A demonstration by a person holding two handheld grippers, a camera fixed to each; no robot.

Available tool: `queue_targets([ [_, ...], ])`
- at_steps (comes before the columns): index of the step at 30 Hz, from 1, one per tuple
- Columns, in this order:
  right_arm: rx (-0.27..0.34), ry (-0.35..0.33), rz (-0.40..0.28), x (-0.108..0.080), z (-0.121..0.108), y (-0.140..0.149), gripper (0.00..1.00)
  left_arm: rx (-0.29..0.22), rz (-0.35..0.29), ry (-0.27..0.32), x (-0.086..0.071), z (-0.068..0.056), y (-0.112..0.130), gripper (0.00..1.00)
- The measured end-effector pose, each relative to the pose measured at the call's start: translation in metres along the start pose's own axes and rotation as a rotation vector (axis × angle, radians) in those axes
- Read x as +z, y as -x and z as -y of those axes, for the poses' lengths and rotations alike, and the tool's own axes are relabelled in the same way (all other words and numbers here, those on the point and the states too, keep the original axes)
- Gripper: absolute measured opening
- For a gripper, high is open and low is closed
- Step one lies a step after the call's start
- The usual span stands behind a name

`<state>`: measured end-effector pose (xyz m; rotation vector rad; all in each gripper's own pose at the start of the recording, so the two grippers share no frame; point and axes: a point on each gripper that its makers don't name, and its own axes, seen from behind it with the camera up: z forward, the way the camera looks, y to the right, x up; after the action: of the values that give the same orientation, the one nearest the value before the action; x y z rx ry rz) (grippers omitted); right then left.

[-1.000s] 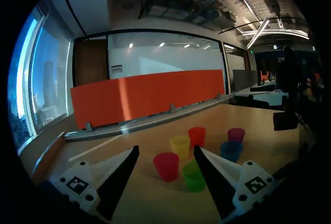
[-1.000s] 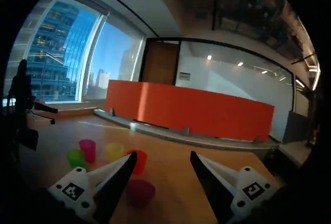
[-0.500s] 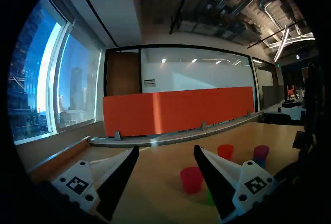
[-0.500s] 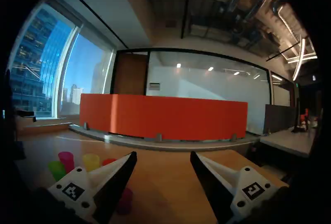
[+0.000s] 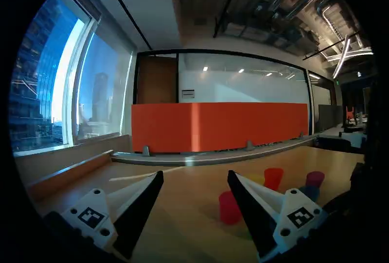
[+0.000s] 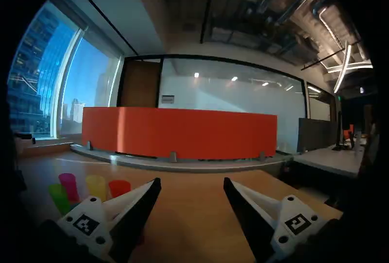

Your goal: Pour water

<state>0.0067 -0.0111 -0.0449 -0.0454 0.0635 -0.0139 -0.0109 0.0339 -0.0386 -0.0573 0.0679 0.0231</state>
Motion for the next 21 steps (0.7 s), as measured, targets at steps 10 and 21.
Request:
queue_targets([
  [10, 0.026, -0.004, 0.013, -0.001, 0.003, -0.007, 1.0, -0.027, 0.004, -0.007, 0.009, 0.0, -0.005, 0.98],
  [21, 0.006, -0.033, 0.061, -0.004, 0.017, -0.005, 1.0, -0.034, 0.004, -0.044, 0.009, 0.003, 0.018, 0.98],
])
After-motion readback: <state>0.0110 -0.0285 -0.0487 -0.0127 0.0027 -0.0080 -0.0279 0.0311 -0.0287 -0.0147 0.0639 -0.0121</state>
